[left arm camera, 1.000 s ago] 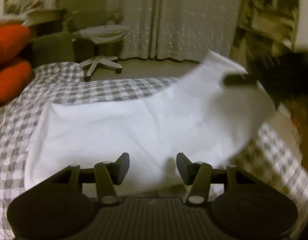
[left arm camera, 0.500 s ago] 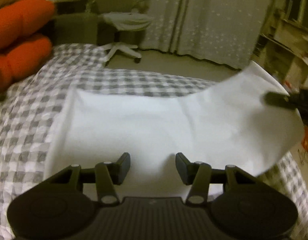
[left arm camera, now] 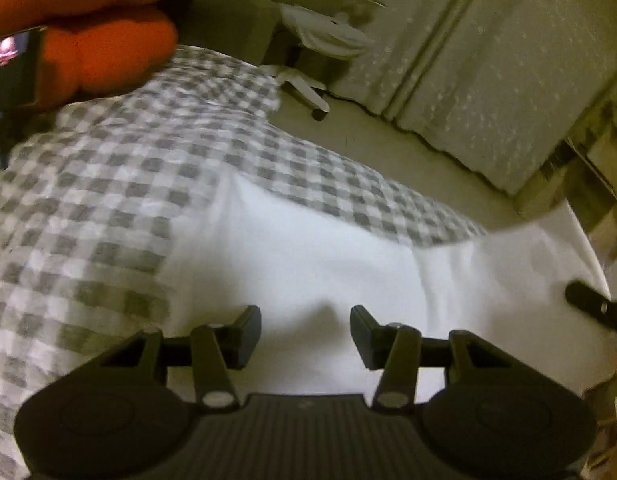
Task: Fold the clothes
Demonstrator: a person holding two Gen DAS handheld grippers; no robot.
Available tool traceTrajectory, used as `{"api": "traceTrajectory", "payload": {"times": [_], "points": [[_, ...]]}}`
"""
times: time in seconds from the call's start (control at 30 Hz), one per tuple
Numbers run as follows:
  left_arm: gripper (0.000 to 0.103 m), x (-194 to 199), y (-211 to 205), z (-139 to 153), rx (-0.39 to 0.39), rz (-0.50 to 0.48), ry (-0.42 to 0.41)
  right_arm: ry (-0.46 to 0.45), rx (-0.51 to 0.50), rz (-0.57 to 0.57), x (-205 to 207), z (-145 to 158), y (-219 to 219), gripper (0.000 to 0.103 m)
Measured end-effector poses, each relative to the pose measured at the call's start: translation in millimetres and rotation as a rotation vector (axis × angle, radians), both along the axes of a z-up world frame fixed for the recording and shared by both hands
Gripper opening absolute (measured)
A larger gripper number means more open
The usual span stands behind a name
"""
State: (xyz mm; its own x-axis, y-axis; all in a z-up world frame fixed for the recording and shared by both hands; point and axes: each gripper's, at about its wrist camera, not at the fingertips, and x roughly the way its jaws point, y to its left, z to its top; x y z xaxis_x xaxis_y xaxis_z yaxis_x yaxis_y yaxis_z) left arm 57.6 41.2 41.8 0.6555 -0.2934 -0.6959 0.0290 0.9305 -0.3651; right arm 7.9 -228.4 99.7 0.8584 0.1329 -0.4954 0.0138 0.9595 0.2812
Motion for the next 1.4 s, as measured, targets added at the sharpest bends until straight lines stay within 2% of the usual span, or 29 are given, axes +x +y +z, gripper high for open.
{"api": "traceTrajectory", "payload": {"times": [0.23, 0.43, 0.53, 0.63, 0.77, 0.83, 0.87, 0.93, 1.03, 1.1, 1.23, 1.33, 1.4], "points": [[0.048, 5.7, 9.6, 0.0, -0.033, -0.011, 0.036, 0.069, -0.102, 0.005, 13.9, 7.1, 51.4, 0.019], [0.048, 12.3, 51.8, 5.0, -0.206, 0.054, 0.105, 0.108, -0.126, -0.005, 29.6, -0.5, 102.4, 0.019], [0.048, 14.1, 79.6, 10.4, -0.277, 0.116, 0.105, 0.128, -0.115, -0.016, 38.0, -10.8, 125.4, 0.019], [0.048, 13.8, 101.5, 16.1, -0.285, 0.172, 0.094, 0.153, -0.131, -0.024, 44.6, -20.8, 151.4, 0.019], [0.048, 13.8, 117.8, 17.1, -0.292, 0.216, 0.087, 0.192, -0.210, 0.008, 52.4, -39.1, 188.4, 0.020], [0.048, 13.8, 117.3, 17.0, -0.304, 0.202, 0.092, 0.216, -0.262, 0.050, 55.2, -51.0, 204.7, 0.026], [0.048, 13.6, 116.6, 16.8, -0.309, 0.194, 0.091, 0.207, -0.288, 0.074, 54.6, -54.8, 209.5, 0.030], [0.048, 13.1, 117.1, 20.0, -0.310, 0.180, 0.082, 0.169, -0.285, 0.152, 48.0, -52.4, 210.5, 0.052], [0.049, 14.2, 119.6, 21.0, -0.321, 0.177, 0.079, 0.100, -0.187, 0.302, 31.1, -32.2, 198.1, 0.062], [0.051, 14.5, 122.1, 20.5, -0.329, 0.182, 0.081, 0.021, -0.159, 0.367, 14.8, -14.9, 187.9, 0.067], [0.051, 12.6, 119.6, 22.3, -0.331, 0.177, 0.075, -0.141, -0.237, 0.379, -20.8, 9.8, 152.4, 0.068], [0.052, 13.4, 107.4, 22.1, -0.316, 0.135, 0.067, -0.146, -0.276, 0.412, -30.9, 6.6, 124.3, 0.068], [0.053, 14.1, 97.7, 21.0, -0.307, 0.102, 0.068, -0.144, -0.356, 0.478, -38.8, -4.8, 122.1, 0.068]]}}
